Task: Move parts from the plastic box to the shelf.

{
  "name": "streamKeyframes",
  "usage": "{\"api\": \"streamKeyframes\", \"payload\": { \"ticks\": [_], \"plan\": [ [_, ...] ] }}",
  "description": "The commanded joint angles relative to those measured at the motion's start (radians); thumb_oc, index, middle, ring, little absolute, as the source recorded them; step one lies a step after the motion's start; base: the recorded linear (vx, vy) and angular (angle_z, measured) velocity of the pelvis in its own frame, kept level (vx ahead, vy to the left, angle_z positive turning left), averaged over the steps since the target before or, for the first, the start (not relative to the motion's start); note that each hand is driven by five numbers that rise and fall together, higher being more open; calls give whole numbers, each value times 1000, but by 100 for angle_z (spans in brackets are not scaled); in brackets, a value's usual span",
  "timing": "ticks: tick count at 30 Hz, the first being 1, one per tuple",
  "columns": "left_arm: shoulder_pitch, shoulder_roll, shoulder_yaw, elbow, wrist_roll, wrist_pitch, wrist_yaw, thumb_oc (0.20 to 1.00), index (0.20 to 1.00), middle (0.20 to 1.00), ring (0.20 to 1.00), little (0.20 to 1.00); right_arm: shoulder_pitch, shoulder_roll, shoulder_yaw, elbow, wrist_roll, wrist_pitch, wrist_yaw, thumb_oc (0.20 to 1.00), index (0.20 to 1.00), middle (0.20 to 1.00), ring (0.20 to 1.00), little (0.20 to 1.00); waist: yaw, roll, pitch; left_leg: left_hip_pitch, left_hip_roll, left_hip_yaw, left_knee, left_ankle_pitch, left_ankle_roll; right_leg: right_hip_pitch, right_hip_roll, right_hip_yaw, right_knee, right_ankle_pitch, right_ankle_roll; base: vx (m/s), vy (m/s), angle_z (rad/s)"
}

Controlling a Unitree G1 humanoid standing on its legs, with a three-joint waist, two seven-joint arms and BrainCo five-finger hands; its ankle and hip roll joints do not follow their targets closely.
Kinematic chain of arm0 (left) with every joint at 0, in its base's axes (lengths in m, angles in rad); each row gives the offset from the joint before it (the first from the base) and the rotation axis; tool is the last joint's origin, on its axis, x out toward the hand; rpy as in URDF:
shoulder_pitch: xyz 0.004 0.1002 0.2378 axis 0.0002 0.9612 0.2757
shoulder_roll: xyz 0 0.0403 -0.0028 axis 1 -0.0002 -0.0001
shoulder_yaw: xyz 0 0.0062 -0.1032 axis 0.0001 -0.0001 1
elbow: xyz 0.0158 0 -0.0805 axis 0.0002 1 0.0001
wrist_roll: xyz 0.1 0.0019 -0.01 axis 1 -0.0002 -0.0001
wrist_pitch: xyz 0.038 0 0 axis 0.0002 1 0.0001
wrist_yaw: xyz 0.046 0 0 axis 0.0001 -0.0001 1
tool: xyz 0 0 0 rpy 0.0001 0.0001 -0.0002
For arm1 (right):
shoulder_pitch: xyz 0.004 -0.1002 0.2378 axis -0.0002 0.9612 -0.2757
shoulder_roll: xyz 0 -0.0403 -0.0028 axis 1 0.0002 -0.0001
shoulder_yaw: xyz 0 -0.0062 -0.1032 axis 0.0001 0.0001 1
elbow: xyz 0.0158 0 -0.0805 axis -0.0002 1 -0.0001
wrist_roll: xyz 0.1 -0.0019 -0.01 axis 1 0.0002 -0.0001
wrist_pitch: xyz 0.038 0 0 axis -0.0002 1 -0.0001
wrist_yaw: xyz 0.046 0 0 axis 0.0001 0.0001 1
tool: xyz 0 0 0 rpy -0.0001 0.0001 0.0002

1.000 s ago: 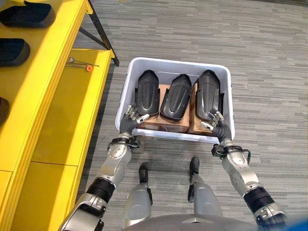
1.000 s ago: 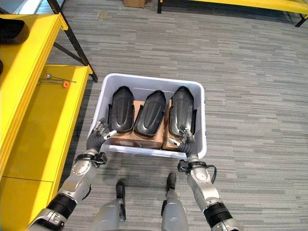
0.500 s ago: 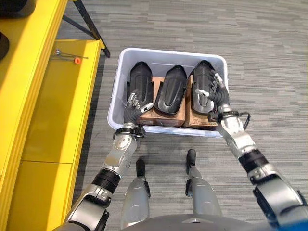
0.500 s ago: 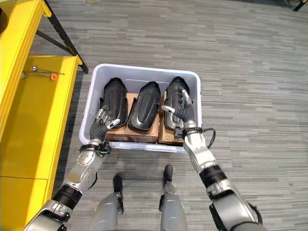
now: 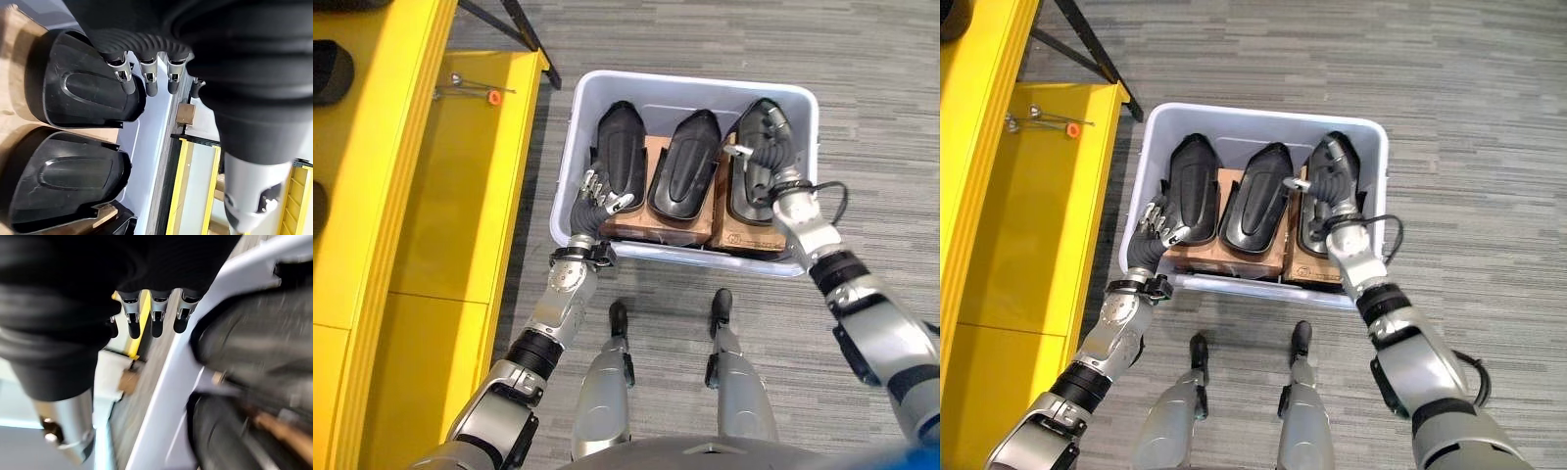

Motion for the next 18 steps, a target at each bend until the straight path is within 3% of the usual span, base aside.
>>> {"api": "streamKeyframes", "payload": {
  "ticks": [1, 12, 18],
  "plan": [
    [-40, 49, -70, -95, -30, -55, -20, 1000, 1000, 1000, 1000, 1000, -157, -75, -1, 31, 57, -34, -29, 1000, 1000, 1000, 1000, 1000, 40, 33, 12, -20, 35, -29, 35, 28, -19, 30, -109, 23, 176, -132, 101, 0, 0, 0],
    [-87, 25, -146, -60, -54, -54, -24, 1000, 1000, 1000, 1000, 1000, -227, -69, 49, 261, 119, 1, 12, 1000, 1000, 1000, 1000, 1000, 72, 84, 52, -41, 30, -47, 34, 42, -21, -15, -96, 24, 226, -161, 90, -3, -6, -1],
    [-97, 9, -162, -51, -62, -56, -32, 1000, 1000, 1000, 1000, 1000, -202, -29, 72, 250, 118, 4, 35, 1000, 1000, 1000, 1000, 1000, 80, 96, 64, -52, 25, -60, 30, 51, -21, -21, -96, 16, 229, -161, 88, -9, -7, 4]
  ]
}}
